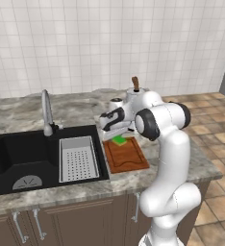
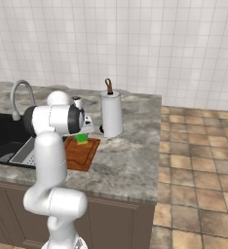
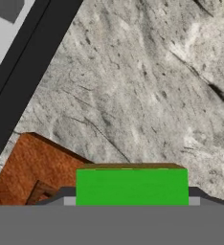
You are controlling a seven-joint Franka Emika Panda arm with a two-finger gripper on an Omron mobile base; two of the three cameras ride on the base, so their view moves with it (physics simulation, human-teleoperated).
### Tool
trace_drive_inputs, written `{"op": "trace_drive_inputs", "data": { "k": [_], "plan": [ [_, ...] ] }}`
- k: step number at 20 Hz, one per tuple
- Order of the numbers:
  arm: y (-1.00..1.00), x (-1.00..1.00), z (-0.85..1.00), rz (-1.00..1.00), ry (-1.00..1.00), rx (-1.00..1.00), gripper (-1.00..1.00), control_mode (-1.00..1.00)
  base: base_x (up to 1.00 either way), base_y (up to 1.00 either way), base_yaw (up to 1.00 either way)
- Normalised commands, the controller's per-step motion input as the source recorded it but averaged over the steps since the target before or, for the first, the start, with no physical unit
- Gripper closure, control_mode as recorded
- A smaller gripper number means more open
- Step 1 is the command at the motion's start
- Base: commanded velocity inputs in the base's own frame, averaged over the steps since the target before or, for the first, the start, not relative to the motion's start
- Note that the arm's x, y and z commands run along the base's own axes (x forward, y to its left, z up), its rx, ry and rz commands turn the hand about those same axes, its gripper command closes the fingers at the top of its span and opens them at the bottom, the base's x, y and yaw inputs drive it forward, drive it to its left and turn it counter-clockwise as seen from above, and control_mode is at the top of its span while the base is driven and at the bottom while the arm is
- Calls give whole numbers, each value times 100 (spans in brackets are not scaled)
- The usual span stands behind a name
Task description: Pick up the sponge from the counter and clean the cutting board by briefly scrubbing or pressing down on the cutting board. Once finished, release the sponge.
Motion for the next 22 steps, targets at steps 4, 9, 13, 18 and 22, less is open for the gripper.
{"op": "trace_drive_inputs", "data": {
  "k": [4,9,13,18,22],
  "plan": [
    [51,-30,-28,-5,0,0,100,-100,0,0,0],
    [47,-39,-34,-6,0,0,100,-100,0,0,0],
    [26,-44,-33,-8,2,0,100,-100,0,0,0],
    [7,-54,-35,-8,2,0,100,-100,0,0,0],
    [0,-65,-38,-3,2,0,100,-100,0,0,0]
  ]
}}
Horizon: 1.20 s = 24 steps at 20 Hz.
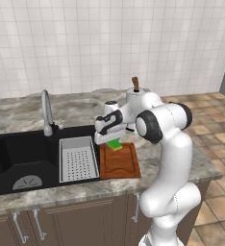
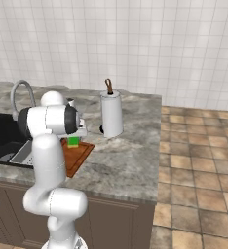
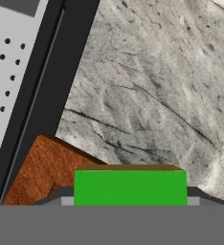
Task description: Pick up the sponge from the counter and clean the cutting board by briefly scrubbing or pressing down on the cutting board. Once finished, release the sponge.
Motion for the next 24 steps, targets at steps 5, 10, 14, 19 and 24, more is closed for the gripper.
{"op": "trace_drive_inputs", "data": {
  "k": [5,10,14,19,24],
  "plan": [
    [0,-67,-42,-2,1,0,100,-100,0,0,0],
    [0,-46,-18,0,0,0,100,-100,0,0,0],
    [0,-56,-15,0,0,0,100,-100,0,0,0],
    [0,-70,-22,0,0,0,100,-100,0,0,0],
    [0,-74,-27,0,0,0,100,-100,0,0,0]
  ]
}}
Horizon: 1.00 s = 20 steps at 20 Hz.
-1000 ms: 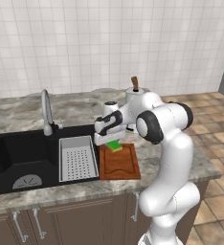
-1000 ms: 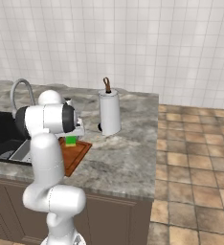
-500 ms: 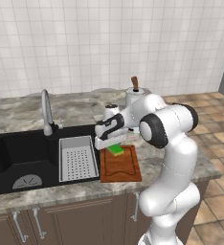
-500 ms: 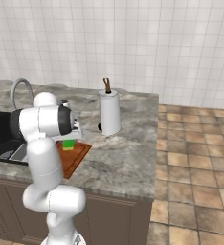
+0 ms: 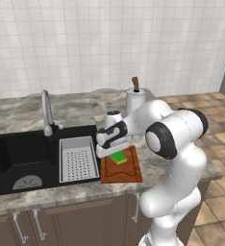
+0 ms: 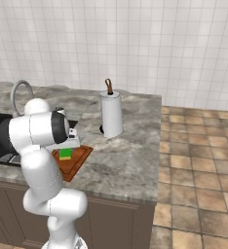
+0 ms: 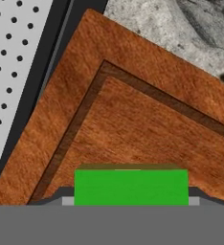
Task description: Pick up the sponge from the counter and clean the cutting board by briefly scrubbing or pressing down on the cutting board. Once finished, release the sponge.
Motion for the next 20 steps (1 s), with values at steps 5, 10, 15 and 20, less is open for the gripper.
{"op": "trace_drive_inputs", "data": {
  "k": [5,10,15,20],
  "plan": [
    [0,-74,-28,0,0,0,100,-100,0,0,0],
    [0,-77,-27,0,0,0,100,-100,0,0,0],
    [0,-85,-25,0,0,0,100,-100,0,0,0],
    [0,-78,-24,0,0,0,100,-100,0,0,0]
  ]
}}
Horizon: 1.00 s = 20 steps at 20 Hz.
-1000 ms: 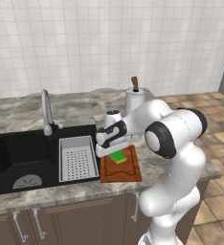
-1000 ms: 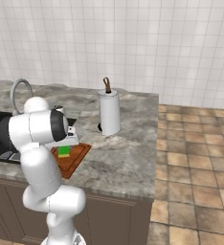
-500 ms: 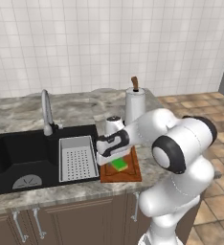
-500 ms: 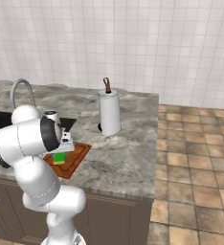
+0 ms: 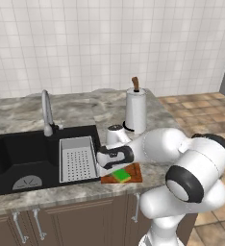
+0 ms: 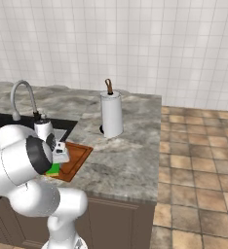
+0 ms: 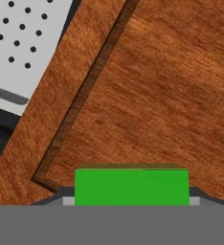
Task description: Pick up the sponge from the counter and clean the cutting board by briefly scrubbing or pressing down on the cutting board. Once finished, release the sponge.
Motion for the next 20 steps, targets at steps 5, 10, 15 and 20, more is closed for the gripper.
{"op": "trace_drive_inputs", "data": {
  "k": [5,10,15,20],
  "plan": [
    [0,-25,-21,0,0,0,100,-100,0,0,0],
    [-6,8,-19,0,0,0,100,-100,0,0,0],
    [-10,19,-19,0,0,0,100,-100,0,0,0],
    [-9,31,-20,0,0,0,100,-100,0,0,0]
  ]
}}
